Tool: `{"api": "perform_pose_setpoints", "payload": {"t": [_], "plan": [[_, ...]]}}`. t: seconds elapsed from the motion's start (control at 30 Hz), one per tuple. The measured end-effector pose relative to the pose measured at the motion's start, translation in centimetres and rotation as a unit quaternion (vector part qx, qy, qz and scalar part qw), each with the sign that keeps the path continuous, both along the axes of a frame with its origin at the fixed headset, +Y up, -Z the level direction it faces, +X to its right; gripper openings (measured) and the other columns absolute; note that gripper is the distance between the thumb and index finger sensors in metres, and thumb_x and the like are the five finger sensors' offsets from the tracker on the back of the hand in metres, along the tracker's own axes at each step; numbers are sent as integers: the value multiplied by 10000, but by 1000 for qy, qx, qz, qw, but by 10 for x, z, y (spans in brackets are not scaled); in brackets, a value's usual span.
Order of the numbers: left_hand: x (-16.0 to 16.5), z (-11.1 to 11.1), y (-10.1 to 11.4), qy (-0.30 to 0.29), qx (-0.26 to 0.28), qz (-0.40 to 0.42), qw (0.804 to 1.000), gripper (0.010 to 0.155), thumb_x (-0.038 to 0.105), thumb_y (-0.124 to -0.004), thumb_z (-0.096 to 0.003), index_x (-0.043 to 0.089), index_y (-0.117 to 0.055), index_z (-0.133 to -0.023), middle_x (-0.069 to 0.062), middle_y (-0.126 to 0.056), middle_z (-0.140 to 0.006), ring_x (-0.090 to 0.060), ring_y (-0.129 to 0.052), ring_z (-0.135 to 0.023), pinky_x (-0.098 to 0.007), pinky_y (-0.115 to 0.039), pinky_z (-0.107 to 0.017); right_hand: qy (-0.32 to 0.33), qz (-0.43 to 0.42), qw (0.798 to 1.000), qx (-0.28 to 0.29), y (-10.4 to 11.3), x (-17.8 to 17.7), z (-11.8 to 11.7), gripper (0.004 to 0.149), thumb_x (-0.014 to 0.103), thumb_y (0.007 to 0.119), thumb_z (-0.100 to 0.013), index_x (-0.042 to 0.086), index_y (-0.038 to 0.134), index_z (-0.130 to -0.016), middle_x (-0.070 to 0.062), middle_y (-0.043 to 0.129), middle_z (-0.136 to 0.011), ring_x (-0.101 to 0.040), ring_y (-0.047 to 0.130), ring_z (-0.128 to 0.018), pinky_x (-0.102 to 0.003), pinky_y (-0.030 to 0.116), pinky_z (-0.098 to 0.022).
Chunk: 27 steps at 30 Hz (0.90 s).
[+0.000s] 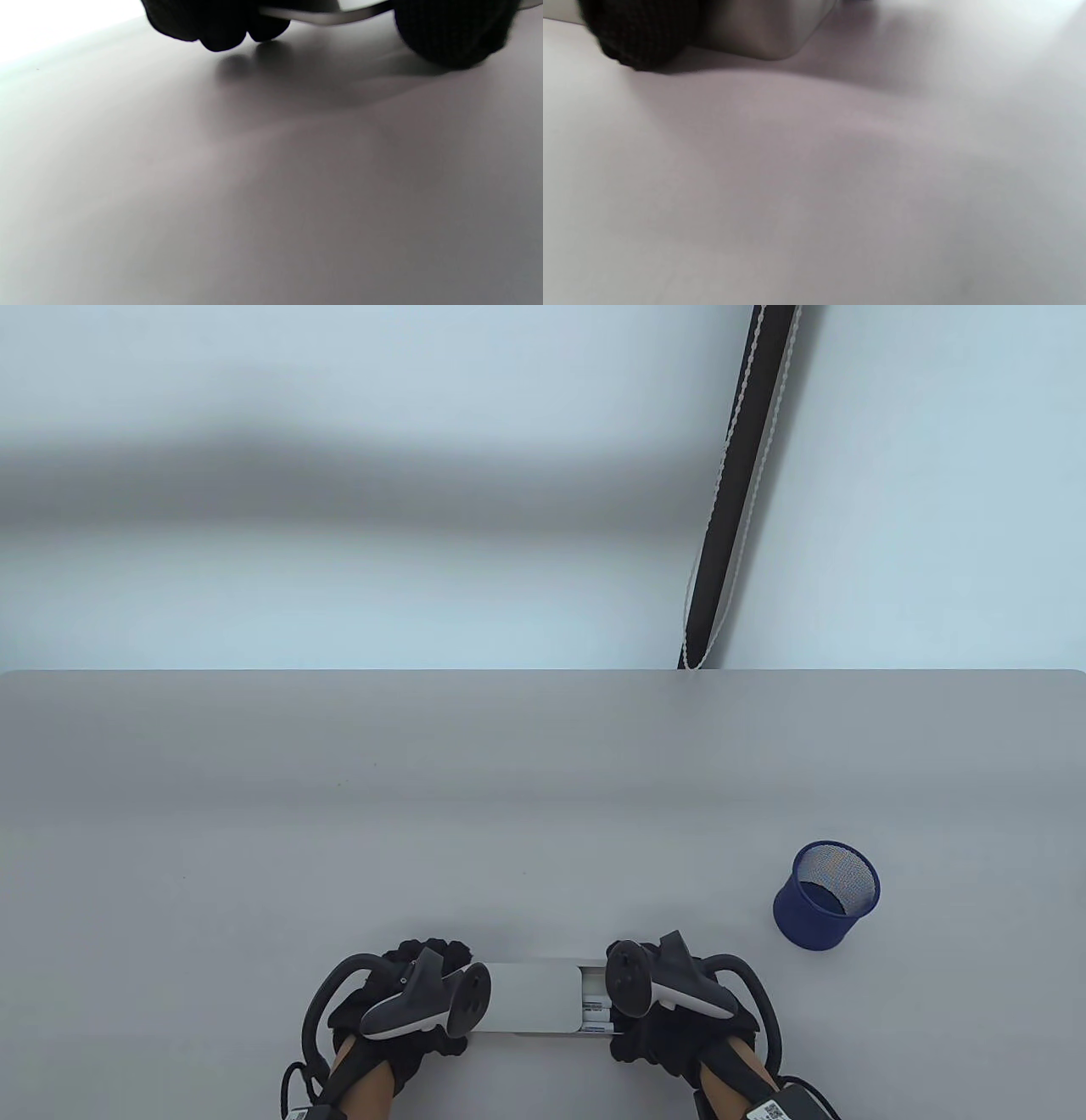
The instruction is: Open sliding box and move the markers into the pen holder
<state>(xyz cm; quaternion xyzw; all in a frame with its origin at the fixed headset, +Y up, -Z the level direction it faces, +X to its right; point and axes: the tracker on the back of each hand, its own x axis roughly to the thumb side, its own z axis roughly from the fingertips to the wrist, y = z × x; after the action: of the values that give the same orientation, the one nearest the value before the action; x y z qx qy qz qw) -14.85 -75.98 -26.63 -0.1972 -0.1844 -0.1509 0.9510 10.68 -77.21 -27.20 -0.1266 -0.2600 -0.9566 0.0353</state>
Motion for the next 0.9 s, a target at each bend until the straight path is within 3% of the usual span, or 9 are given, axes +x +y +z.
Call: {"api": "perform_pose_setpoints", "payload": {"t": [0.3,0.5,0.67,0.77,0.9], "plan": [[-5,0,0,11,1,2,1000,844,725,-621,-375,358,-327,-1076,72,-500,-1183,-232,-668,-1067,-380,-677,-799,-4,0,1000,-20,2,1,-1,722,570,661,-464,301,198,-948,-7,253,-1060,-307,302,-1024,-528,357,-767],[-5,-1,0,7,4,3,1000,837,720,-623,-387,349,-335,-1080,72,-504,-1186,-223,-679,-1064,-377,-684,-797,5,-51,998,-38,7,5,-3,759,581,672,-445,296,208,-975,-35,243,-1074,-328,269,-1029,-559,320,-765],[-6,-1,-1,6,4,8,1000,831,712,-626,-396,343,-339,-1082,68,-500,-1190,-222,-677,-1066,-379,-686,-795,-22,-105,993,48,12,9,-6,677,474,716,-448,300,360,-997,-64,403,-1066,-334,419,-1003,-541,412,-747],[-6,-1,-1,6,4,11,1000,826,709,-627,-400,340,-346,-1084,66,-504,-1190,-220,-679,-1066,-379,-687,-795,-14,-69,993,98,12,8,-6,582,393,761,-448,312,498,-961,-35,538,-1025,-309,554,-959,-518,500,-723],[-6,-1,-1,5,5,12,1000,821,709,-626,-404,340,-352,-1085,67,-507,-1191,-218,-682,-1066,-379,-689,-795,7,-15,992,129,11,5,-4,544,339,827,-441,346,562,-915,2,617,-986,-280,645,-914,-493,567,-698]]}}
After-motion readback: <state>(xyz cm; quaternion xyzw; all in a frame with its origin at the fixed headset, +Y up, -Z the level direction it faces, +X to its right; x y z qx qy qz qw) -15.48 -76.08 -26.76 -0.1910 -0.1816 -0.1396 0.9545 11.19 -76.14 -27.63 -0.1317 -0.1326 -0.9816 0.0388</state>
